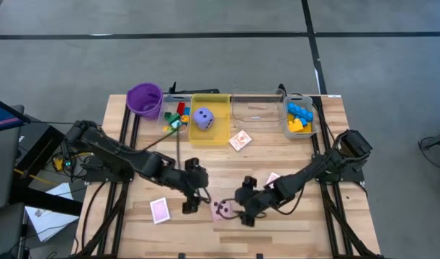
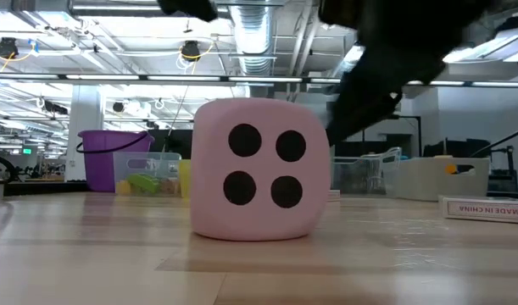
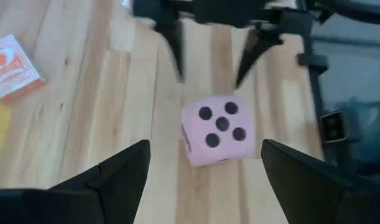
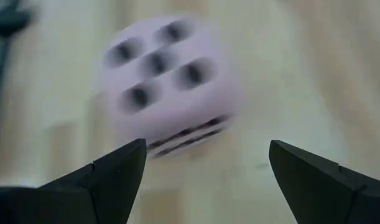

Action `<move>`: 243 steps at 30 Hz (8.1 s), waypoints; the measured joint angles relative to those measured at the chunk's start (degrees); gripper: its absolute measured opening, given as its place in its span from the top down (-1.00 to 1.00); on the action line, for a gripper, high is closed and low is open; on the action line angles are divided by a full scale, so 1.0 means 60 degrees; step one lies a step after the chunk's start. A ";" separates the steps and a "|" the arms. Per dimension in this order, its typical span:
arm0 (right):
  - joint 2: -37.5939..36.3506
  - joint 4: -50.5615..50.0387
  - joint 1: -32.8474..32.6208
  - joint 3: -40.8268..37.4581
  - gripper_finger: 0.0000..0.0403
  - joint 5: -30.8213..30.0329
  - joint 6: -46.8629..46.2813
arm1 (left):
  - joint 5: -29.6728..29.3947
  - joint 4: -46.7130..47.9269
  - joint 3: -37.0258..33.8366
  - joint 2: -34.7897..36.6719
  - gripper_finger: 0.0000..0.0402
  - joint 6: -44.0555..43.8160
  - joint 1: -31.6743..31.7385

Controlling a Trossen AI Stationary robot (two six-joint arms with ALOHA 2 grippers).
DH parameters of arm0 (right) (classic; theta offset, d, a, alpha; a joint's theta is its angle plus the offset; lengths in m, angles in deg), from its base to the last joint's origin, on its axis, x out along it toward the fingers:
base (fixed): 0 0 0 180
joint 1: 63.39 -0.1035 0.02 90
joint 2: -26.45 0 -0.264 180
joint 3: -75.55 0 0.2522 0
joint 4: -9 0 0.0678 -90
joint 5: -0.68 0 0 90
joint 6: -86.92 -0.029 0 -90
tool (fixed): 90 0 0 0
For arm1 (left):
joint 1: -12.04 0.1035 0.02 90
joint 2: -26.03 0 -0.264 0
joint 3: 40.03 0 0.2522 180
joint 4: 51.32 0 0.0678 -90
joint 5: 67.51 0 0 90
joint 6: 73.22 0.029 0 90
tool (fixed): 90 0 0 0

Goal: Pick & Place Toys
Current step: Move the pink dice to the center of the table, then put the large pink dice into the yellow bin

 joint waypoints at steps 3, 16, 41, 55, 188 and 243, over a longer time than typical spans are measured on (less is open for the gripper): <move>-0.0004 -0.0006 -0.0202 0.0086 -0.65 0.1483 0.0075 | 0.0042 -0.0844 -0.0659 0.0285 -0.50 -0.0545 -0.0336; 0.1214 0.1207 0.0362 0.0464 -0.65 0.1076 0.0039 | 0.0016 -0.1870 -0.1902 0.0335 -0.50 -0.2215 -0.1135; -0.0425 -0.0204 0.0107 0.0160 -0.65 -0.3784 0.0730 | -0.0529 0.0424 -0.1902 0.0335 -0.50 -0.2728 -0.1174; 0.1416 1.0189 0.0010 -0.3722 -0.65 -0.3966 0.1973 | -0.3070 0.0068 -0.1902 0.0335 -0.50 -0.1823 -0.1174; 0.3712 0.9942 0.1501 -0.1511 -0.98 -0.0927 0.2735 | -0.1213 -1.3196 -0.9472 -0.1662 1.00 -0.0658 0.0045; 0.1985 0.7240 0.1705 -0.1515 -0.98 -0.1143 0.2433 | -0.1170 -1.3090 -0.9472 -0.1676 1.00 -0.1365 -0.0001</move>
